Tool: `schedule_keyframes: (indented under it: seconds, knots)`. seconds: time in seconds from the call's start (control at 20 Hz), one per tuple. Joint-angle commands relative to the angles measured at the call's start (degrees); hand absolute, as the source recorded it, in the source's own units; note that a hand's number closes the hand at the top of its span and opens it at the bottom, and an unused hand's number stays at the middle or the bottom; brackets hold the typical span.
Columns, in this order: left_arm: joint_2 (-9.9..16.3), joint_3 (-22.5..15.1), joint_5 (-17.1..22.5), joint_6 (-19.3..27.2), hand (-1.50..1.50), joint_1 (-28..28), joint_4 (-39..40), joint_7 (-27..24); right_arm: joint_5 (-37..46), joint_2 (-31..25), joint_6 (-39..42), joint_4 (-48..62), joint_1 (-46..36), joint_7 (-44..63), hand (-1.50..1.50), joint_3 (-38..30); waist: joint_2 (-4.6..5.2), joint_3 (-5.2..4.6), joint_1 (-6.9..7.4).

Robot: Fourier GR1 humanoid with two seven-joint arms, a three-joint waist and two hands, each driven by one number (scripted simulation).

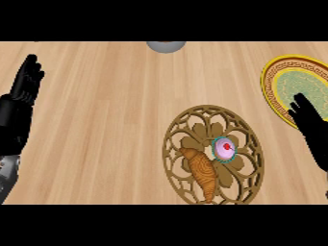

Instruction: Pick the cupcake from the placemat and place it in the plate

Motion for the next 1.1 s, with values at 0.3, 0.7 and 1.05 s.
schedule_keyframes:
  seconds: [0.3, 0.7, 1.05]
  knots:
    - [-5.1, -2.8, 3.2, -5.6, 0.0, 5.6, 7.1, -3.2, 22.9, -5.4, -5.9, -4.2, -15.6, 3.1, 1.5, 12.5, -1.1, -3.35, 3.42]
    - [-9.2, -1.2, 5.9, -12.2, 0.0, 12.1, 16.3, -15.1, 35.4, 24.5, -35.5, -4.1, -5.6, -10.2, -1.5, 23.8, -0.44, -0.44, 0.47]
    - [-9.0, 1.5, 6.2, -15.1, 0.0, 13.7, 15.4, -15.0, 53.7, 19.1, -42.8, -19.6, 3.2, 8.7, -1.5, 28.3, -0.74, -0.46, 0.03]
